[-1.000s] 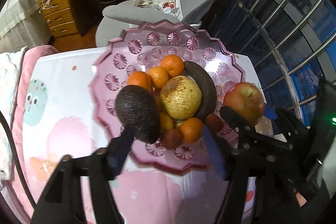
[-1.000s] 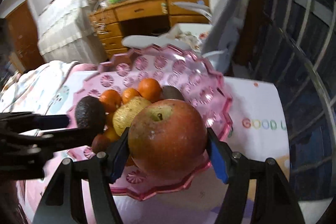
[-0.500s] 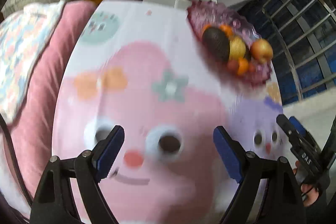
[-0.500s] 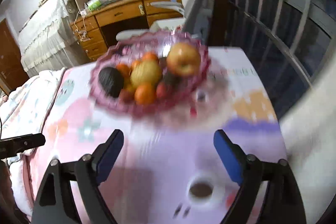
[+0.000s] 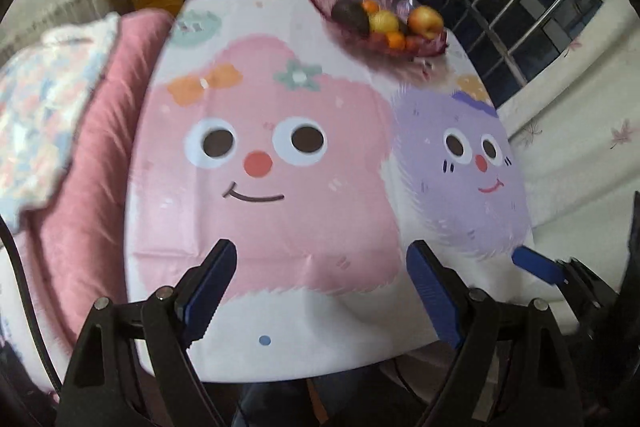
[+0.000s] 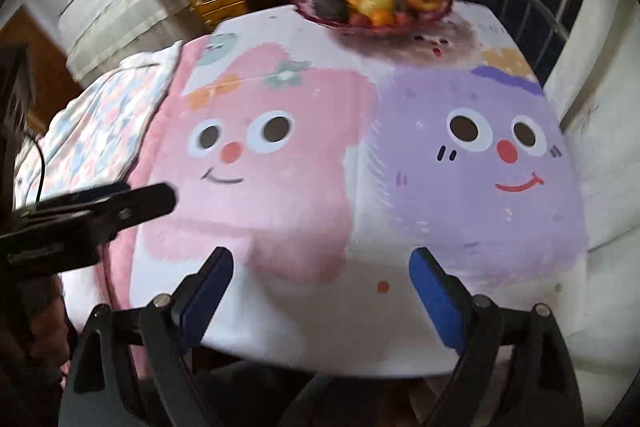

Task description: Organize fruits

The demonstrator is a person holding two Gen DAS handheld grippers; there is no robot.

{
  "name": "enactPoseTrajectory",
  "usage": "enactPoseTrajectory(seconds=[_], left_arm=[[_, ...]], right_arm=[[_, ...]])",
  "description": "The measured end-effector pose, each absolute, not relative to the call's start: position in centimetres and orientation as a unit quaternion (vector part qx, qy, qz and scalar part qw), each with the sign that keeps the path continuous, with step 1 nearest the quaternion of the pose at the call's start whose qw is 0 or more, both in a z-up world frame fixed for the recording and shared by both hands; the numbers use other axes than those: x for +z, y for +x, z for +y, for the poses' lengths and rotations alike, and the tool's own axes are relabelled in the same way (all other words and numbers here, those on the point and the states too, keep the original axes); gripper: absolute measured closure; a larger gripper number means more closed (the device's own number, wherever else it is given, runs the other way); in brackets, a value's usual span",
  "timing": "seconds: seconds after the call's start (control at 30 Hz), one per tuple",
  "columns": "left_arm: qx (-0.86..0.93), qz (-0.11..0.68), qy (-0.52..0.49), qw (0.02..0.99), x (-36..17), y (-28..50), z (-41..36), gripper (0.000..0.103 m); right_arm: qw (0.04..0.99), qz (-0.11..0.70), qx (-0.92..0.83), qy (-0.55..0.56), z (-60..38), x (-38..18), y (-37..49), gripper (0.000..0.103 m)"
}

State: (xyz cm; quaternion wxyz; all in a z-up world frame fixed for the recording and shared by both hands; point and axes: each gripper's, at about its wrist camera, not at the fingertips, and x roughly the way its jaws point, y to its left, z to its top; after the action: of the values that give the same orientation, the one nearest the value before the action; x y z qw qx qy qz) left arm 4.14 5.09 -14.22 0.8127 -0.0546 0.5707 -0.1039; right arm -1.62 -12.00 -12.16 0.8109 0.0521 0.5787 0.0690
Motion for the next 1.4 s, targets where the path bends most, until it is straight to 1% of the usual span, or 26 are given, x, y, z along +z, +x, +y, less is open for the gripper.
enactPoseTrajectory(seconds=[0.13, 0.2, 0.3, 0.43, 0.5, 0.57, 0.67, 0.8, 1.07, 1.4], left_arm=[[-0.089, 0.535, -0.029, 0.84, -9.8, 2.3, 3.8, 0.017], [-0.08, 0.524, -0.018, 0.848, -7.7, 1.7, 3.3, 0.014], [-0.08, 0.514, -0.011, 0.854, -4.7, 0.7, 2.7, 0.013], [-0.069, 0.495, -0.004, 0.866, -2.2, -0.6, 2.0, 0.006], [-0.068, 0.489, 0.002, 0.869, -1.6, -1.2, 1.6, 0.005], [-0.065, 0.485, 0.005, 0.872, -1.2, -1.5, 1.3, 0.001], [-0.056, 0.474, -0.001, 0.879, -0.7, -1.8, 1.5, 0.001], [-0.043, 0.457, -0.006, 0.888, -0.4, -1.9, 1.6, 0.001], [-0.02, 0.432, -0.008, 0.902, 0.5, -1.3, 1.7, 0.0], [-0.014, 0.44, -0.012, 0.898, 0.1, -0.2, 1.5, 0.001]], right_arm=[[0.801, 0.592, 0.066, 0.051, -12.3, -8.7, -3.3, 0.013], [0.804, 0.589, 0.052, 0.061, -13.1, -6.2, -4.3, 0.013], [0.804, 0.587, 0.049, 0.085, -14.2, -3.3, -5.4, 0.013], [0.82, 0.563, 0.048, 0.092, -15.0, 0.0, -6.7, 0.012], [0.832, 0.545, 0.045, 0.093, -15.2, 1.1, -7.3, 0.012], [0.839, 0.533, 0.038, 0.103, -15.6, 1.5, -7.5, 0.012], [0.845, 0.52, 0.036, 0.122, -16.0, 1.6, -7.6, 0.011], [0.852, 0.508, 0.032, 0.121, -16.0, 1.5, -7.1, 0.0], [0.863, 0.492, 0.034, 0.105, -15.9, 1.6, -6.2, 0.0], [0.864, 0.492, 0.04, 0.101, -16.2, 1.5, -5.0, 0.0]])
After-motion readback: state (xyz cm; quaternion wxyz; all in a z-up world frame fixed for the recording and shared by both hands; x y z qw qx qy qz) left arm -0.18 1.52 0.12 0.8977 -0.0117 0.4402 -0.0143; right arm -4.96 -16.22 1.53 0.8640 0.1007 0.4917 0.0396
